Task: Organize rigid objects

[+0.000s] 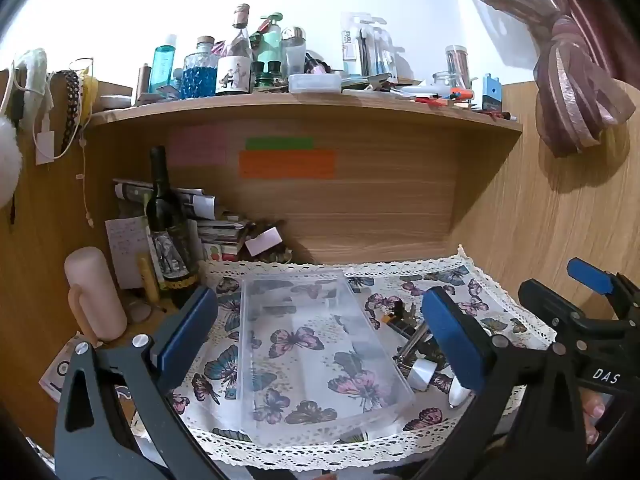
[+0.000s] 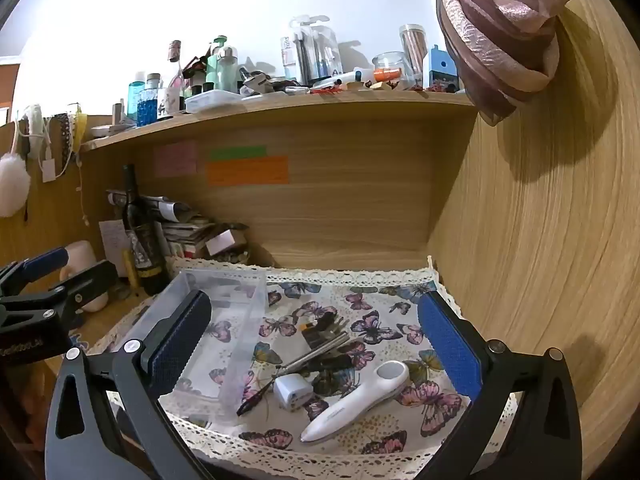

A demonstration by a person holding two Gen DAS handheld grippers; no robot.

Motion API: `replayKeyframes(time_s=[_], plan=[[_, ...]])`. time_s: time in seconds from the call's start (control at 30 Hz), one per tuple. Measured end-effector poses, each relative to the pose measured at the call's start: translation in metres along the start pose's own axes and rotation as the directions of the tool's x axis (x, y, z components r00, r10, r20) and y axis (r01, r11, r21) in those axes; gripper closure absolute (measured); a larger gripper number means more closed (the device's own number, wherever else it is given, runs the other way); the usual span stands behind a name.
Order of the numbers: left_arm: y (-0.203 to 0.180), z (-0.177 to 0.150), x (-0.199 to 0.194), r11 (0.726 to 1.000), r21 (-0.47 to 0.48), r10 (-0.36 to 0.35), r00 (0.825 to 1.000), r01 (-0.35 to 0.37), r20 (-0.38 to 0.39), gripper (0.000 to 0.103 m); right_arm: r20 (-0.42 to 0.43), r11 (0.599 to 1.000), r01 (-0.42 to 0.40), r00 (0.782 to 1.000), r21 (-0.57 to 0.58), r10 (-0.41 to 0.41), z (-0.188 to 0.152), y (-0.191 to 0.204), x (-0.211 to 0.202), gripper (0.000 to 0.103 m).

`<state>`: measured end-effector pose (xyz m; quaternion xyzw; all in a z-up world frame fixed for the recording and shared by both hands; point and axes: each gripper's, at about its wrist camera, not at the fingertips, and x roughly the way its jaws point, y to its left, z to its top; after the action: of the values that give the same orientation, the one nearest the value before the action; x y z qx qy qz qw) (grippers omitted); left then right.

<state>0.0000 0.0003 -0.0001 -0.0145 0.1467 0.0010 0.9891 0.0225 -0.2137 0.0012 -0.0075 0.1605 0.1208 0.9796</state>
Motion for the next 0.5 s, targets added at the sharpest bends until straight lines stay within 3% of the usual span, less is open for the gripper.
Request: replayKeyframes(time_s=[0.5], plan=[[-0.011,-0.010,0.009,1.000,0.001,0.008,1.000,-0.008,-0.010,0.000,0.003,1.000,0.001,1.000,-0.006,-0.001,0.003,0.002,0.002,0.000]])
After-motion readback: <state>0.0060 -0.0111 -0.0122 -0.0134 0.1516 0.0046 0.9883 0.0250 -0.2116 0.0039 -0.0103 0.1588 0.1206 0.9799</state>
